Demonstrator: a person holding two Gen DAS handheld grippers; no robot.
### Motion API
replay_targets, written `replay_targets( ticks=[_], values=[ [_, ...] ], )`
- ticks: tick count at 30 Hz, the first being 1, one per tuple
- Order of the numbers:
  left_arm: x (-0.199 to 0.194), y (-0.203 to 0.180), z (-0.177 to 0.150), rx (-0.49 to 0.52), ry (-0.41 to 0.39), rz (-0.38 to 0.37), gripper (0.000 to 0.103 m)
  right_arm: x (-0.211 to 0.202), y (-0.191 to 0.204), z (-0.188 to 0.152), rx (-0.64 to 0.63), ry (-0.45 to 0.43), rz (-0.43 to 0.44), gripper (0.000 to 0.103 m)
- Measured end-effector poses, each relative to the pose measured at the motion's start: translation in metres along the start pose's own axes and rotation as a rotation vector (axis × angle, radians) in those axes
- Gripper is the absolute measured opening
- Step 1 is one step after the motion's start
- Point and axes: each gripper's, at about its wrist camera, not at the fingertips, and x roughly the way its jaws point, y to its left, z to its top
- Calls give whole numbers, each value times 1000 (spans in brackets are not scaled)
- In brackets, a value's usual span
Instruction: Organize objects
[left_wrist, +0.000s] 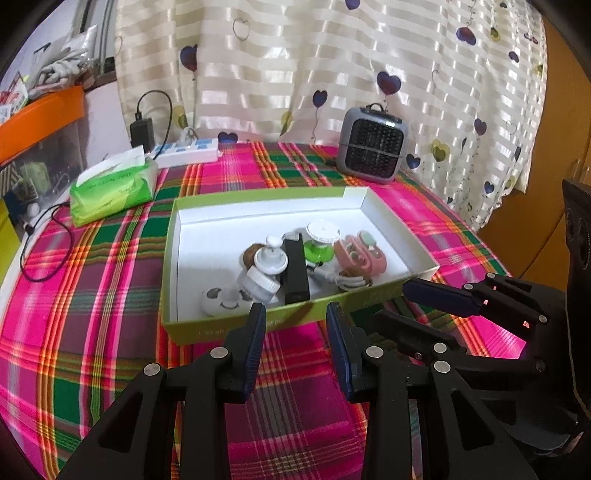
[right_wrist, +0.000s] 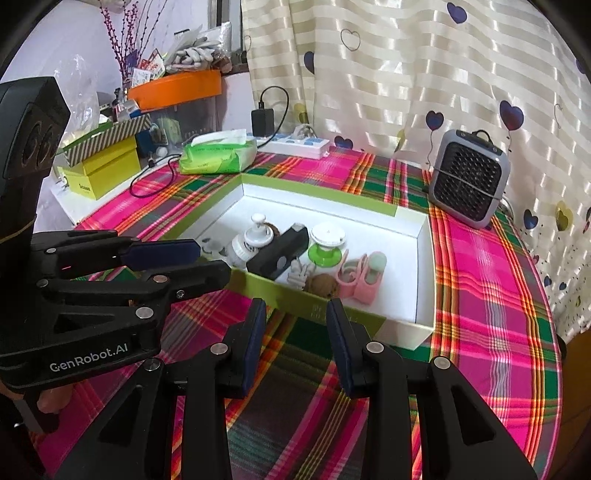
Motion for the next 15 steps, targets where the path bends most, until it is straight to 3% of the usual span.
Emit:
replay_targets(
  ticks=[9,15],
  values=[
    [25,-1,-7,-3,78,34,32,25,-1,-11,3,111,1,35],
    [31,2,-9,-16,89,45,32,31,-1,-11,2,134,-6,36]
  ],
)
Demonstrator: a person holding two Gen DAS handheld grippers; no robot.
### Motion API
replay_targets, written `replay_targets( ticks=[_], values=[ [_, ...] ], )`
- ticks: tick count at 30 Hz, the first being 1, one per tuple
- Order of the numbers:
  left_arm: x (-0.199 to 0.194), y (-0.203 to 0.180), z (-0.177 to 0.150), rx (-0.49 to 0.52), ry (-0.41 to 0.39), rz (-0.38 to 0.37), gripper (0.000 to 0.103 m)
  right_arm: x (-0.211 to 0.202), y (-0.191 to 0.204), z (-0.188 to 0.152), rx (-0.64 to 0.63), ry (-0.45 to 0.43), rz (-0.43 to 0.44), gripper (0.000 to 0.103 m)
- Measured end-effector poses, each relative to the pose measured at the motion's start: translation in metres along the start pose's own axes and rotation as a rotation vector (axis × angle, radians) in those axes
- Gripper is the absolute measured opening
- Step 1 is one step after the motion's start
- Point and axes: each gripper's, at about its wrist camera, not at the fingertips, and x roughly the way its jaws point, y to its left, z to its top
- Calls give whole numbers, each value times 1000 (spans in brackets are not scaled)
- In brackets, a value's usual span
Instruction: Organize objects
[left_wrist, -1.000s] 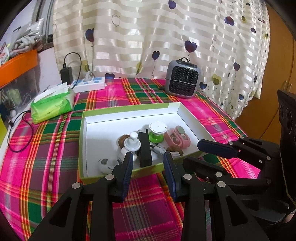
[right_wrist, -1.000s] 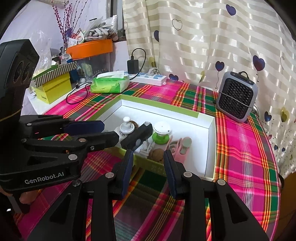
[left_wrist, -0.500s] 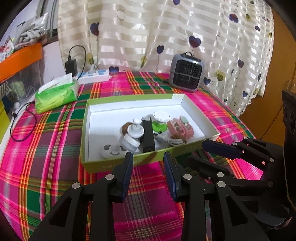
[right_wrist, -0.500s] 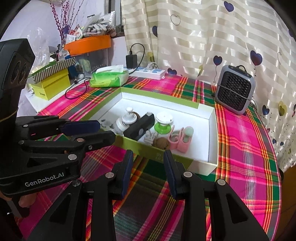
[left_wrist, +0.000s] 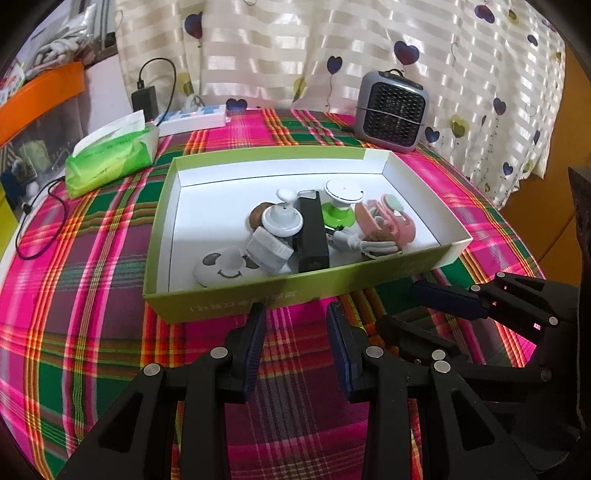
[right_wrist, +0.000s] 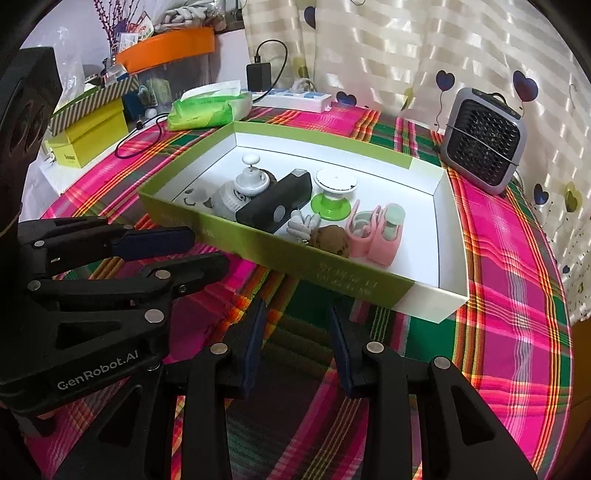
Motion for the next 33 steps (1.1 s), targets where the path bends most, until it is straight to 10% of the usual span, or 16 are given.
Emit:
replay_targets(
  ticks=[33],
  values=[
    [6,-6,-1,48,16,96,32,5,-10,5,78,9,-23,45]
  ],
)
